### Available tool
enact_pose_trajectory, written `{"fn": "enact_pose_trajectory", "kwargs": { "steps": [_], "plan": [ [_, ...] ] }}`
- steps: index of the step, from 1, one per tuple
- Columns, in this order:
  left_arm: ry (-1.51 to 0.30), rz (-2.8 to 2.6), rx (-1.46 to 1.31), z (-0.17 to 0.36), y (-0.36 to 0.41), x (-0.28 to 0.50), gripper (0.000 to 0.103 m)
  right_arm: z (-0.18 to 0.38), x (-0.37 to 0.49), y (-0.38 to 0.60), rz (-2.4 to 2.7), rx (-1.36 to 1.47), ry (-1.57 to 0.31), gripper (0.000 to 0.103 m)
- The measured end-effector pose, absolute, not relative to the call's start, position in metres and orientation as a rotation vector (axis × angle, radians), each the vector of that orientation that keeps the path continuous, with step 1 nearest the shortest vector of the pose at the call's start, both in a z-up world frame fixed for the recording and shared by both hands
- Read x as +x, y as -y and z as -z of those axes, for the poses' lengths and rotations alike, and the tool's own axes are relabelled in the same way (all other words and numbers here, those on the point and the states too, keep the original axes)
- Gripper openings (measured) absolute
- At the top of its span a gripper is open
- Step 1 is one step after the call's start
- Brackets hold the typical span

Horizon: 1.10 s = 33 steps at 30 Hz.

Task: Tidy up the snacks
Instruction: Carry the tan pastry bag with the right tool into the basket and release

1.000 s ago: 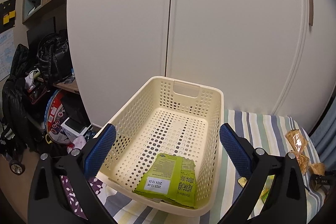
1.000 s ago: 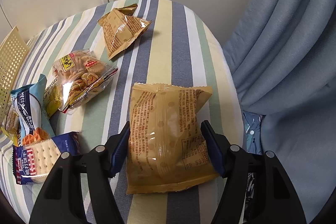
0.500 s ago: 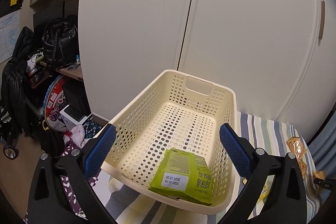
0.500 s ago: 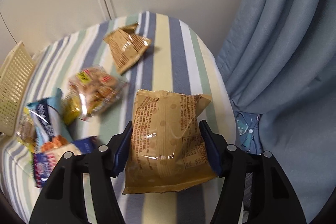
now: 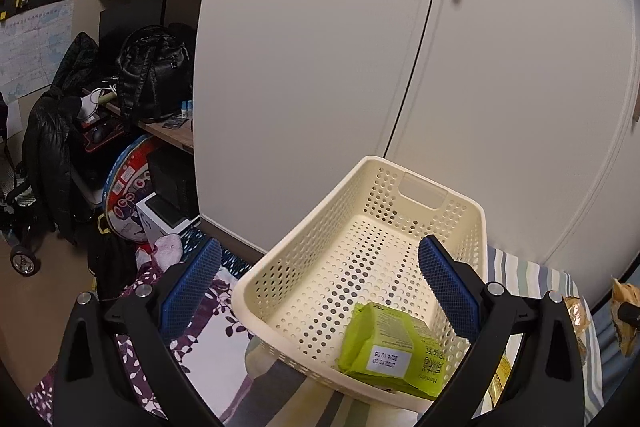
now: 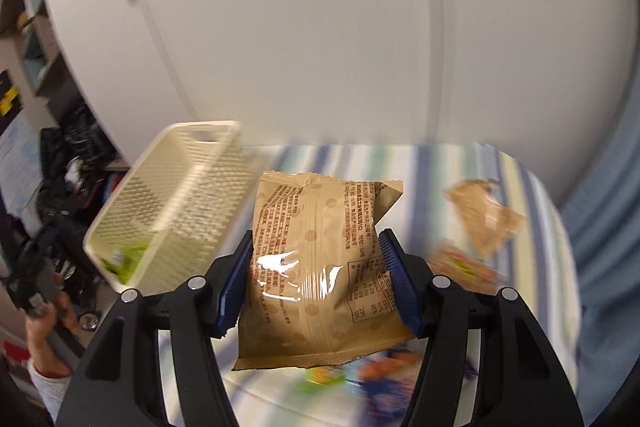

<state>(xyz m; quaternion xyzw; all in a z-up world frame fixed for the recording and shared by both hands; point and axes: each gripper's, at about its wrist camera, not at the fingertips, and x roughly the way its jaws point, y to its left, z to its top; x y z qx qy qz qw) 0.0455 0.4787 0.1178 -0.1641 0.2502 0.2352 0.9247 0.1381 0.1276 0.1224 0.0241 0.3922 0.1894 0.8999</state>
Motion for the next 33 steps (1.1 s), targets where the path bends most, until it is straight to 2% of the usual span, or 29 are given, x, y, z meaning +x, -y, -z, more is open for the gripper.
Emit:
{"fn": "enact_pose_trajectory", "kwargs": {
  "steps": [7, 14, 18, 21, 33],
  "plan": [
    [-0.522, -0.511, -0.331, -0.113, -0.487, 0.045, 0.100, -0.128, 0.150, -0.248, -0.570, 0.025, -0.816, 0.062],
    [-0.513, -0.560, -0.344, -0.114, -0.498, 0.040, 0.100, -0.104, 0.169, -0.311, -0.609, 0.008, -0.876, 0.062],
    [-0.489, -0.592, -0.384, -0.115, -0.506, 0.032, 0.100, -0.092, 0.170, -0.339, -0.649, 0.005, -0.908, 0.067],
    [-0.481, -0.597, -0.397, -0.116, -0.509, 0.029, 0.100, -0.091, 0.167, -0.347, -0.652, 0.002, -0.899, 0.076],
    [-0.492, -0.554, -0.357, -0.116, -0.493, 0.037, 0.100, -0.091, 0.160, -0.298, -0.566, 0.039, -0.877, 0.076]
  ]
}}
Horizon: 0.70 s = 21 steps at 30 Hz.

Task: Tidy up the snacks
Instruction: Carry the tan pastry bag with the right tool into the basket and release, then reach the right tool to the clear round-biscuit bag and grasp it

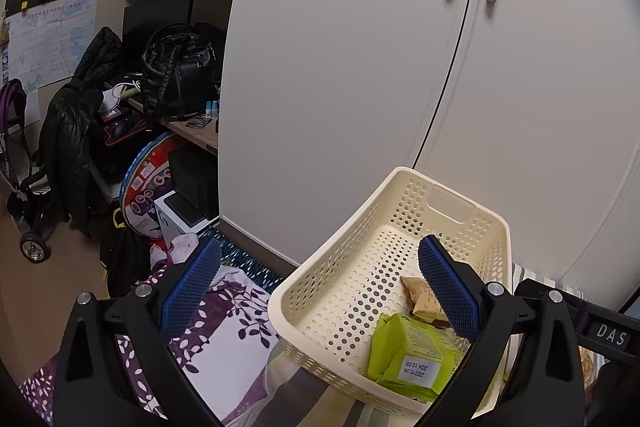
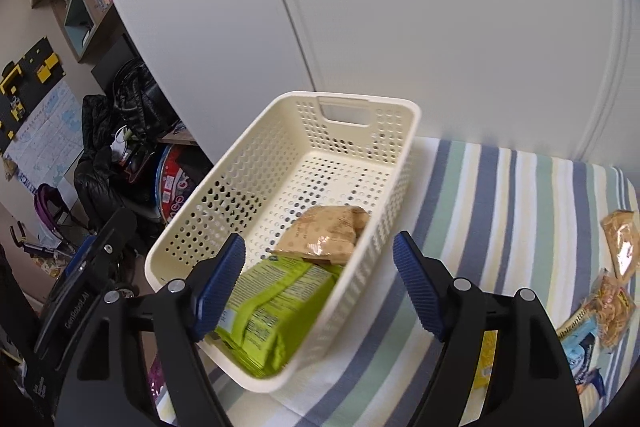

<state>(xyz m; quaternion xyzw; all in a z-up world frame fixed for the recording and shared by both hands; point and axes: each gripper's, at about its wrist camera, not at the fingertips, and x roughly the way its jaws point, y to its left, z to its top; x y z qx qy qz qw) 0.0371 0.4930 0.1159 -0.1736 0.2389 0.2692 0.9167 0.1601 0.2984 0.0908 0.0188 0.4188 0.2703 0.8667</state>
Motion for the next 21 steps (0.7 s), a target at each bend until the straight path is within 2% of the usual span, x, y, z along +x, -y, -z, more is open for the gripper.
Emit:
{"fn": "enact_pose_trajectory", "kwargs": {
  "steps": [21],
  "plan": [
    [-0.454, -0.239, -0.254, -0.122, -0.412, 0.051, 0.100, -0.094, 0.150, -0.162, -0.312, 0.068, -0.840, 0.076]
  ]
}}
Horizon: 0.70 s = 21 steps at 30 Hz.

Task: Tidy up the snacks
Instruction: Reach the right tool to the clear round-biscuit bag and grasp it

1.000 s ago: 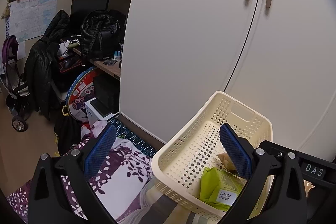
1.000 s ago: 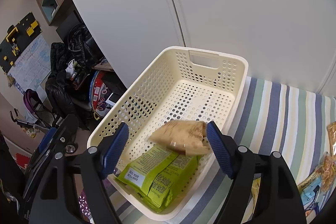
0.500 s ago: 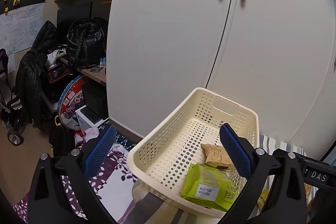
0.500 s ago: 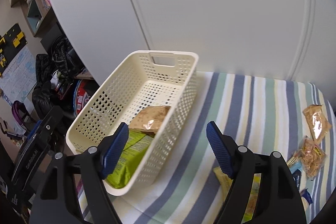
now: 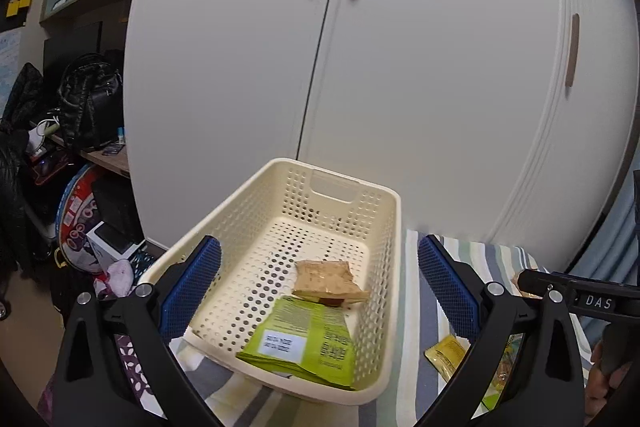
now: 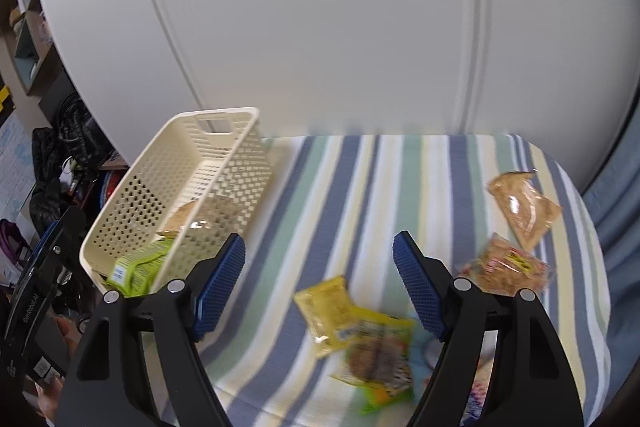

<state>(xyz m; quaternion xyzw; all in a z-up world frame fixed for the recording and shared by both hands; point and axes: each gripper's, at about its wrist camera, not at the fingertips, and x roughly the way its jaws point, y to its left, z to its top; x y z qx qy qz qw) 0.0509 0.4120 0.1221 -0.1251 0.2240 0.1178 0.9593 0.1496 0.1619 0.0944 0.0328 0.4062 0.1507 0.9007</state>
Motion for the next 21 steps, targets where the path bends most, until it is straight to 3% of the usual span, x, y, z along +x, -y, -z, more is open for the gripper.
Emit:
{"fn": "enact_pose_trajectory", "kwargs": {
  "steps": [21],
  "plan": [
    [-0.457, 0.009, -0.036, -0.117, -0.318, 0.053, 0.100, -0.066, 0.168, -0.016, -0.083, 0.133, -0.905, 0.082]
  ]
}}
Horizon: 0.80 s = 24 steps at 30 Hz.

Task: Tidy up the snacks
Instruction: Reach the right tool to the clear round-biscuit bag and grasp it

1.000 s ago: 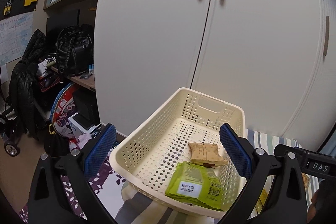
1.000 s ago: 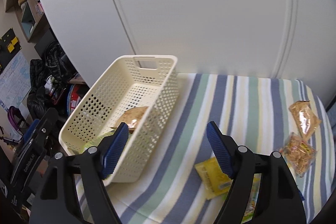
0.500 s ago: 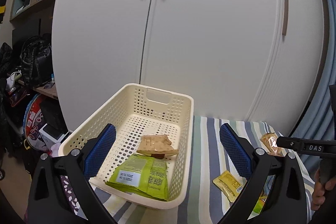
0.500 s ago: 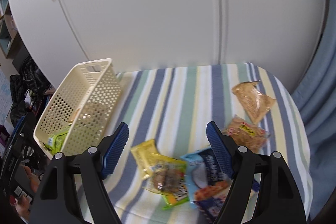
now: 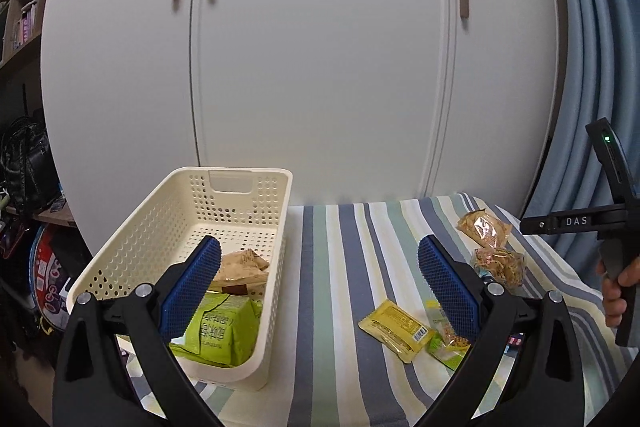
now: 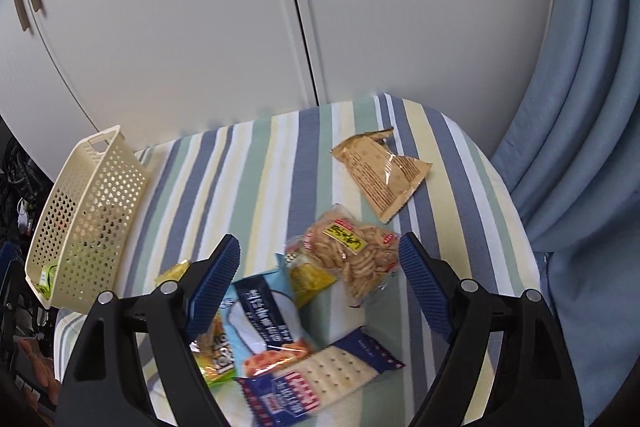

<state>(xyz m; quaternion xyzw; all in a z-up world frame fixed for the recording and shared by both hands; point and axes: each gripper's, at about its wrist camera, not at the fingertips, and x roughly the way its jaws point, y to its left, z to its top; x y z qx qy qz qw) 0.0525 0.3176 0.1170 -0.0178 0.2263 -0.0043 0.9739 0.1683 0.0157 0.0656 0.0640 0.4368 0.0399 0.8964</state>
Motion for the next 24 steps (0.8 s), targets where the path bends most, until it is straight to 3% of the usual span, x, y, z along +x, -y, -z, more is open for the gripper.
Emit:
{"fn": "enact_pose_trajectory", "kwargs": {
  "steps": [24],
  "plan": [
    [-0.610, 0.193, 0.040, -0.079, -0.273, 0.070, 0.100, 0.029, 0.248, -0.012, -0.311, -0.033, -1.139, 0.090]
  ]
}}
